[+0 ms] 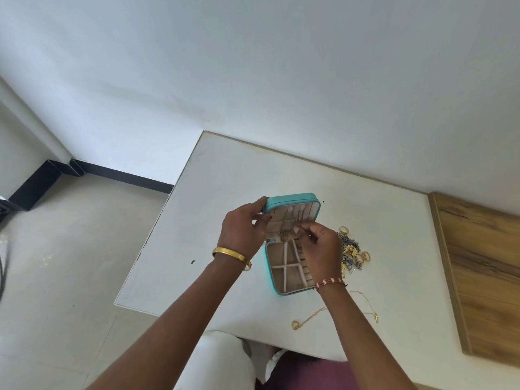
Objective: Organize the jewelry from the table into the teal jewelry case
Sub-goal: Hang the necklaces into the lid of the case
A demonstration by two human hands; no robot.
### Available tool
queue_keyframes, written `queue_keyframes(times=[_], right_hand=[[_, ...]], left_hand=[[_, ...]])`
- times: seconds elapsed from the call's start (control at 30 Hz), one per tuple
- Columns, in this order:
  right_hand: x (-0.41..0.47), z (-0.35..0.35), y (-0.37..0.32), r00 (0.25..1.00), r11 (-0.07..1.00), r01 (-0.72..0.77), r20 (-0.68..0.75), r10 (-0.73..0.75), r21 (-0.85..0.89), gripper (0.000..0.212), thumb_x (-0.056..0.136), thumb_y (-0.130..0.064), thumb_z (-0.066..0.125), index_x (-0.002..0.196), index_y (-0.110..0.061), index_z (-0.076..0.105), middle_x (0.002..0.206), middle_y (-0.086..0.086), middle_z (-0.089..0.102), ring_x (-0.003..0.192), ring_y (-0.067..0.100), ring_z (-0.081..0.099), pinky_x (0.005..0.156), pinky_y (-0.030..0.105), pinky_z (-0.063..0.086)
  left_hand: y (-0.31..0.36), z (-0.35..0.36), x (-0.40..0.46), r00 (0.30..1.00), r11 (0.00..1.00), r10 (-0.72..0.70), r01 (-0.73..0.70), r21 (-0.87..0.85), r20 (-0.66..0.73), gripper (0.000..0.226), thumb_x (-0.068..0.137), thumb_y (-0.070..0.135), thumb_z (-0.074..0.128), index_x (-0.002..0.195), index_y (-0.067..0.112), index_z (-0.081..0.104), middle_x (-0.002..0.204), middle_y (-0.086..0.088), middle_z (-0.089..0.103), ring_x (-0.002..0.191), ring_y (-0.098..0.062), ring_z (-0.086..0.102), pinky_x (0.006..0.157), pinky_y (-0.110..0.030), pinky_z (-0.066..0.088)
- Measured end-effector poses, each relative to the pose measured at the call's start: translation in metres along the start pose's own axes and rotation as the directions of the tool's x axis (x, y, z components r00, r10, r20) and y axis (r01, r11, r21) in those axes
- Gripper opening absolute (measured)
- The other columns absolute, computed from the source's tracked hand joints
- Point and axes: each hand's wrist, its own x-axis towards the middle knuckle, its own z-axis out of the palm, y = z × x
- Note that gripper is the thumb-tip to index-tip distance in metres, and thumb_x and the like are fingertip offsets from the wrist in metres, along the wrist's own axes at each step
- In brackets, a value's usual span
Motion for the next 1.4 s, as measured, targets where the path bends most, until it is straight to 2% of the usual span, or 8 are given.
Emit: queue_keyframes(times=[0.17, 0.27, 0.37, 0.63, 0.77, 1.0, 1.2, 1.4], right_hand=[[-0.012, -0.003, 0.010, 0.998, 0.981, 0.056, -0.010, -0.059, -0.188, 0.015, 0.083, -0.015, 0.065, 0.092, -0.006, 0.072, 0.092, 0.011, 0.071, 0.075, 0.016, 0.057, 0.065, 0.021, 0.042], [-0.013, 0.001, 0.008, 0.986, 0.904, 0.166, 0.049, -0.159, -0.394, 0.021, 0.082, -0.024, 0.066, 0.095, -0.008, 0.070, 0.096, 0.010, 0.069, 0.085, 0.024, 0.059, 0.067, 0.025, 0.045], [-0.010, 0.007, 0.004, 0.971, 0.837, 0.237, 0.111, -0.210, -0.493, 0.026, 0.080, -0.029, 0.068, 0.096, -0.008, 0.067, 0.098, 0.010, 0.069, 0.091, 0.026, 0.059, 0.071, 0.030, 0.049], [0.003, 0.009, 0.000, 0.955, 0.816, 0.293, 0.107, -0.278, -0.498, 0.010, 0.077, -0.015, 0.070, 0.082, -0.007, 0.068, 0.082, 0.014, 0.069, 0.080, 0.032, 0.061, 0.063, 0.031, 0.049], [0.003, 0.006, 0.002, 0.949, 0.792, 0.306, 0.100, -0.300, -0.528, 0.012, 0.069, -0.012, 0.077, 0.072, -0.008, 0.066, 0.071, 0.012, 0.067, 0.067, 0.032, 0.061, 0.055, 0.031, 0.049], [-0.014, -0.004, 0.004, 0.983, 0.891, 0.160, -0.011, -0.182, -0.426, 0.023, 0.082, -0.026, 0.066, 0.084, -0.003, 0.071, 0.080, 0.014, 0.066, 0.073, 0.026, 0.057, 0.059, 0.024, 0.041], [-0.034, 0.000, 0.006, 0.980, 0.829, 0.179, 0.172, -0.101, -0.530, 0.026, 0.082, -0.034, 0.063, 0.092, -0.011, 0.069, 0.102, 0.006, 0.067, 0.093, 0.022, 0.054, 0.077, 0.029, 0.046], [-0.033, 0.002, 0.003, 0.978, 0.843, 0.180, 0.182, -0.100, -0.507, 0.020, 0.084, -0.025, 0.062, 0.096, -0.010, 0.068, 0.103, 0.007, 0.067, 0.095, 0.022, 0.054, 0.080, 0.030, 0.047]], left_hand=[[0.001, -0.001, -0.002, 1.000, 1.000, 0.003, -0.003, -0.025, 0.010, 0.036, 0.087, 0.009, 0.057, 0.122, 0.014, 0.058, 0.113, -0.006, 0.067, 0.100, -0.021, 0.064, 0.092, -0.029, 0.047], [0.001, 0.000, -0.001, 1.000, 0.999, -0.008, 0.008, -0.032, 0.018, 0.037, 0.087, 0.010, 0.057, 0.123, 0.014, 0.057, 0.114, -0.006, 0.067, 0.101, -0.021, 0.063, 0.092, -0.031, 0.048], [0.001, -0.001, -0.001, 1.000, 0.999, -0.013, 0.014, -0.042, 0.023, 0.037, 0.086, 0.010, 0.058, 0.123, 0.014, 0.057, 0.115, -0.006, 0.067, 0.101, -0.021, 0.063, 0.093, -0.029, 0.047], [0.001, -0.002, 0.001, 1.000, 0.999, 0.003, -0.003, -0.049, 0.002, 0.037, 0.085, 0.008, 0.060, 0.122, 0.012, 0.058, 0.115, -0.008, 0.066, 0.101, -0.023, 0.064, 0.094, -0.034, 0.049], [0.002, 0.001, -0.002, 1.000, 0.999, -0.003, 0.003, -0.050, 0.003, 0.037, 0.085, 0.009, 0.060, 0.122, 0.013, 0.058, 0.116, -0.006, 0.066, 0.102, -0.020, 0.064, 0.092, -0.021, 0.043], [-0.003, 0.002, -0.002, 1.000, 0.998, -0.014, 0.016, -0.066, 0.019, 0.039, 0.087, 0.013, 0.059, 0.125, 0.020, 0.056, 0.112, -0.002, 0.067, 0.101, -0.016, 0.063, 0.085, -0.017, 0.043], [-0.006, 0.006, -0.010, 0.995, 0.994, -0.069, 0.075, -0.077, 0.078, 0.041, 0.089, 0.010, 0.054, 0.129, 0.017, 0.051, 0.121, -0.005, 0.063, 0.113, -0.018, 0.059, 0.092, -0.018, 0.038], [-0.007, 0.007, -0.009, 0.996, 0.996, -0.070, 0.073, -0.046, 0.060, 0.039, 0.090, 0.008, 0.051, 0.128, 0.015, 0.052, 0.123, -0.006, 0.062, 0.113, -0.021, 0.058, 0.097, -0.024, 0.040]])
